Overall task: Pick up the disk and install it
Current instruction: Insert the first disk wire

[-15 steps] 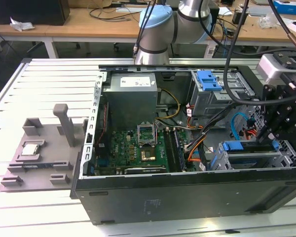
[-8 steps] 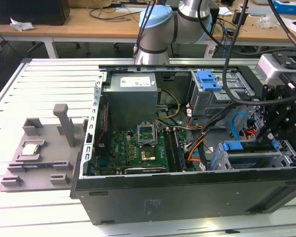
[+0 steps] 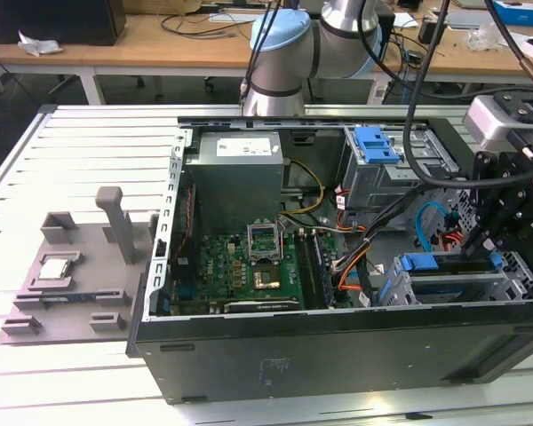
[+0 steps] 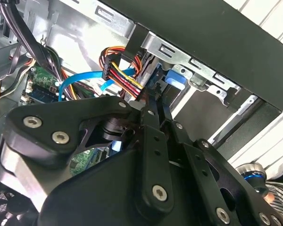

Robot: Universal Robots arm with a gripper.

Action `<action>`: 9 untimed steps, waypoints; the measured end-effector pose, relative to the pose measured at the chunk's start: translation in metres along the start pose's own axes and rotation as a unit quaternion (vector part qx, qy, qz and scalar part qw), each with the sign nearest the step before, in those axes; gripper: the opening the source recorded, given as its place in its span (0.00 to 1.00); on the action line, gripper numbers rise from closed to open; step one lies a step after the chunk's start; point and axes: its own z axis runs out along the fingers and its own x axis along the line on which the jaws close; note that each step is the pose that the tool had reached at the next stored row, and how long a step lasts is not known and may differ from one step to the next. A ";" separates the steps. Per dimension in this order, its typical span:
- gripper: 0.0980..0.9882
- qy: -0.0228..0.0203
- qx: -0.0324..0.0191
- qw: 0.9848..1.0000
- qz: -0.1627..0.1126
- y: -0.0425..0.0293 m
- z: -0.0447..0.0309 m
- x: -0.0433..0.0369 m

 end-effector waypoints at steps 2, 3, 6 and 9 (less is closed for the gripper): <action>0.08 -0.001 -0.001 1.000 0.000 -0.0021 0.0016 -0.0001; 0.08 0.000 -0.001 1.000 0.000 -0.0025 0.0070 0.0003; 0.16 0.001 -0.001 1.000 0.000 -0.0022 0.0029 -0.0005; 0.16 0.003 -0.001 1.000 0.000 -0.0019 -0.0053 -0.0026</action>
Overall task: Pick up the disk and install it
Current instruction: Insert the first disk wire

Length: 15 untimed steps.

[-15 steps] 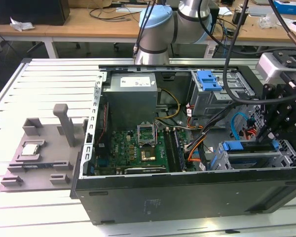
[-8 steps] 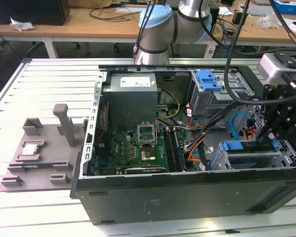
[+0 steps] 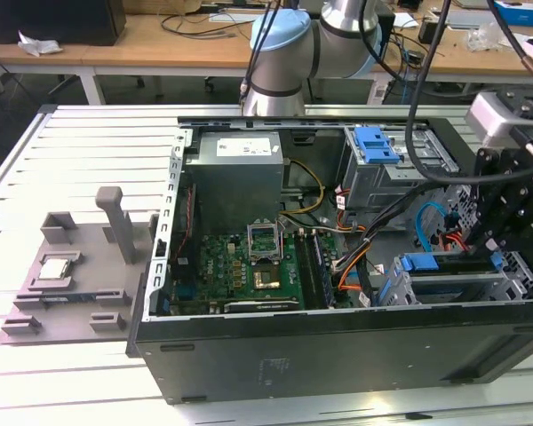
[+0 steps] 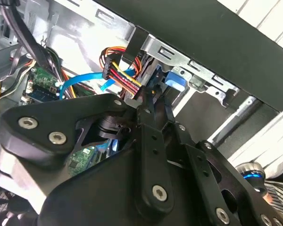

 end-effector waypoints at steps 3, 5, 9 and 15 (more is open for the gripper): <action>0.16 0.003 0.000 1.000 0.000 0.0006 -0.0100 -0.0042; 0.01 0.004 0.000 1.000 0.000 0.0008 -0.0139 -0.0054; 0.01 0.005 0.000 1.000 0.000 0.0013 -0.0249 -0.0068; 0.01 0.005 0.000 1.000 0.000 0.0014 -0.0278 -0.0070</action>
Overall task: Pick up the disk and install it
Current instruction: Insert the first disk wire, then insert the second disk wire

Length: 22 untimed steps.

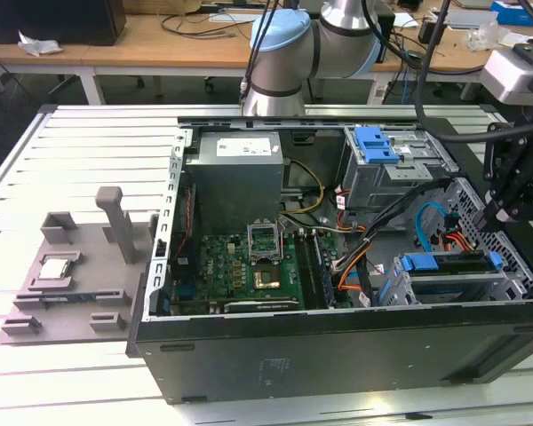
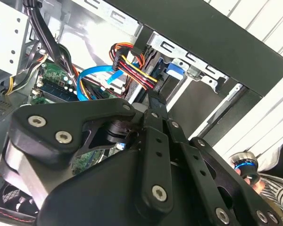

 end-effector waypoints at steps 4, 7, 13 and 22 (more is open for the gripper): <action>0.01 0.000 0.000 1.000 0.000 0.0000 -0.0001 0.0000; 0.01 -0.001 0.000 1.000 0.000 0.0000 -0.0001 0.0000; 0.02 -0.001 0.000 1.000 0.000 0.0000 -0.0001 0.0000; 0.23 -0.001 0.000 1.000 0.000 0.0015 -0.0001 -0.0043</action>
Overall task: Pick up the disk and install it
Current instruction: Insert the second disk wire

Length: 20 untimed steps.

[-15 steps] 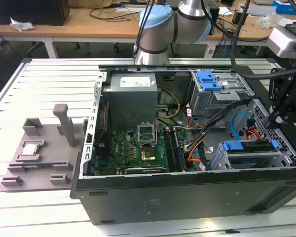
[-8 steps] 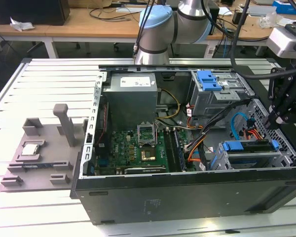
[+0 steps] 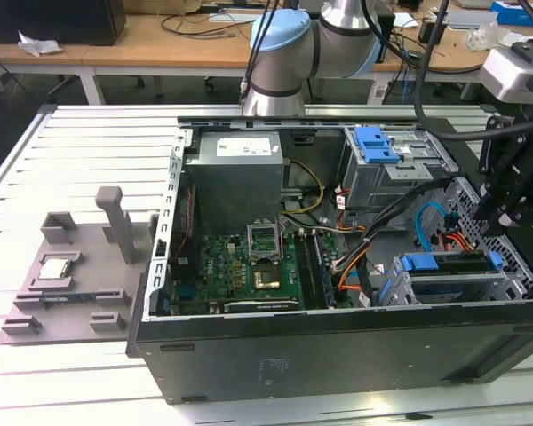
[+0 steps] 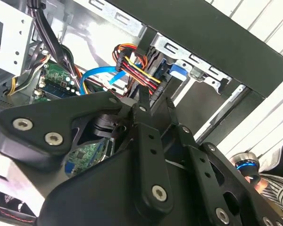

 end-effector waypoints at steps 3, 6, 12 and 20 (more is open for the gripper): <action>0.23 0.000 0.000 1.000 0.000 0.0045 0.0002 -0.0022; 0.23 0.000 0.000 1.000 0.000 0.0087 0.0004 -0.0044; 0.23 0.001 0.001 1.000 -0.001 0.0218 0.0008 -0.0109; 0.23 0.001 0.001 1.000 -0.014 0.0301 0.0030 -0.0099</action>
